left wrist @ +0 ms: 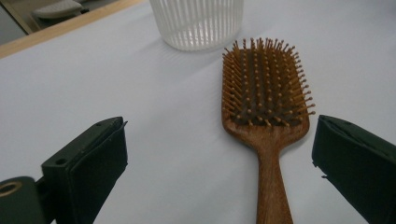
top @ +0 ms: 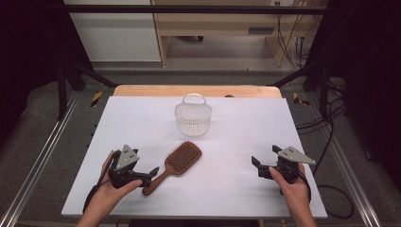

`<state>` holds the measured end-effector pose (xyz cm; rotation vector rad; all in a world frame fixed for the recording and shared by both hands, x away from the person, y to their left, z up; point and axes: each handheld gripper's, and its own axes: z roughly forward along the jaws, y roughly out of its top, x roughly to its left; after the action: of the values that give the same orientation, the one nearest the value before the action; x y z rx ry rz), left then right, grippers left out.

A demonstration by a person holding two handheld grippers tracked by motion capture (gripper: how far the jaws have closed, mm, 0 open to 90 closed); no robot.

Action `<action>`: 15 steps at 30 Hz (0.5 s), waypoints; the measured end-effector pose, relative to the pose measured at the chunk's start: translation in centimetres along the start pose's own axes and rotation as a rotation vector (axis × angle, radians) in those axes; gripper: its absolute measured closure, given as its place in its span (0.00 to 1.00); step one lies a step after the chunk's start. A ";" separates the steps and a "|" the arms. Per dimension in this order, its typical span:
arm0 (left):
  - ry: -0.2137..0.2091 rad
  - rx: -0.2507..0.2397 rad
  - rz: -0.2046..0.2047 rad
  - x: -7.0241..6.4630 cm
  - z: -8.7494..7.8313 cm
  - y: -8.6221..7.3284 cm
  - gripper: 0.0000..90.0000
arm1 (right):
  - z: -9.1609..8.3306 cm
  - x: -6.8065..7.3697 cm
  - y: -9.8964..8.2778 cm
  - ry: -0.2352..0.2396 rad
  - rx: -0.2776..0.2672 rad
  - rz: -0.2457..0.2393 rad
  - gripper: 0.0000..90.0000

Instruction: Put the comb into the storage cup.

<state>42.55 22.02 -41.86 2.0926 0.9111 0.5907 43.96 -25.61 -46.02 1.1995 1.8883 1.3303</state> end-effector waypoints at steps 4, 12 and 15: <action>-0.005 0.035 0.005 -0.2 0.7 0.4 0.05 | 0.1 0.0 0.0 0.001 0.003 -0.002 0.06; 0.012 0.073 0.028 -0.7 1.7 1.4 0.06 | 0.1 -0.1 -0.1 0.000 0.006 0.003 0.06; 0.009 0.078 0.032 -0.8 1.9 1.5 0.06 | 0.1 -0.1 -0.1 -0.001 0.008 0.001 0.06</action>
<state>43.89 19.81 -41.86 2.1792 0.9207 0.5895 44.09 -25.64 -46.16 1.2050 1.8947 1.3238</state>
